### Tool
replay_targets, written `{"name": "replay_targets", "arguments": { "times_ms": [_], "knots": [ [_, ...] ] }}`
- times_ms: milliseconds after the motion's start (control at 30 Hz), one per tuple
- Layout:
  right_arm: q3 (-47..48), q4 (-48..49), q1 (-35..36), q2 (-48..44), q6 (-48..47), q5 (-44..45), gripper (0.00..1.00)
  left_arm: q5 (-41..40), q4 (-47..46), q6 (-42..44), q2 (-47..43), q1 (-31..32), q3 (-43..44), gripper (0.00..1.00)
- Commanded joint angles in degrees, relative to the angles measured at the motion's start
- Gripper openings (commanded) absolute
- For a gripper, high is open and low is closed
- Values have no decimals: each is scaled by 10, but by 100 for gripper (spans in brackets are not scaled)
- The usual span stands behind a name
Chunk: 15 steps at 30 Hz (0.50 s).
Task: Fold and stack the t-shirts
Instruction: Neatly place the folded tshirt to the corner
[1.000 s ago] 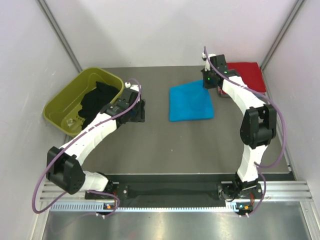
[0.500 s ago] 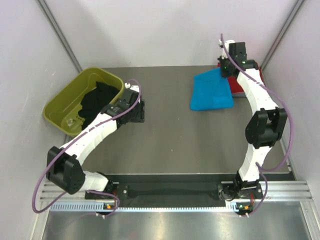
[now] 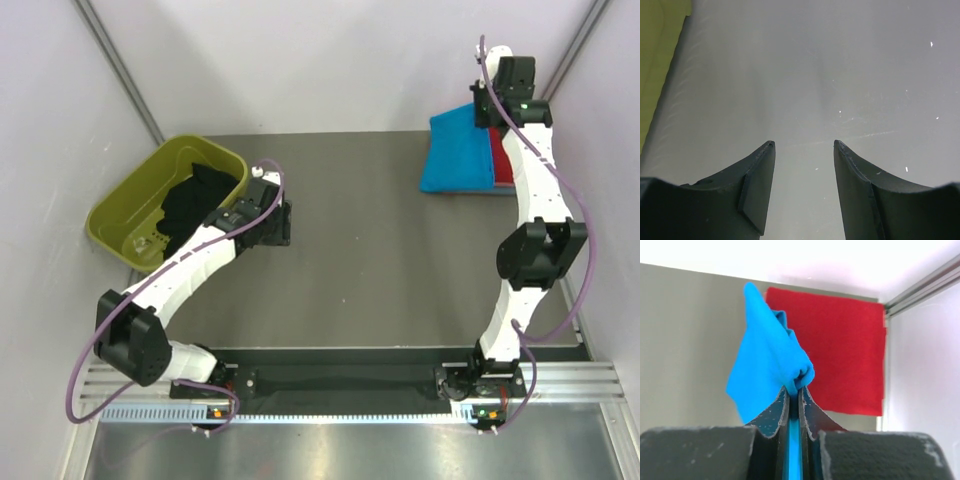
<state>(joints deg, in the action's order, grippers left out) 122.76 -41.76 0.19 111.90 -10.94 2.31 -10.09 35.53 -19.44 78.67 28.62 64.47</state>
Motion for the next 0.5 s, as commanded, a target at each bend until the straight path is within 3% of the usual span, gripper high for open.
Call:
{"name": "replay_targets", "arguments": {
  "times_ms": [0,167,467],
  "knots": [
    [56,8,-25,19,-30,6,0,2,-20,8,10,2,2,56],
    [129,4,-46,71,-66,20,0,-7,-7,9,29,1,11,56],
    [143,48,-78,106,-105,13,0,-5,-5,10,39,1,17,56]
  ]
}}
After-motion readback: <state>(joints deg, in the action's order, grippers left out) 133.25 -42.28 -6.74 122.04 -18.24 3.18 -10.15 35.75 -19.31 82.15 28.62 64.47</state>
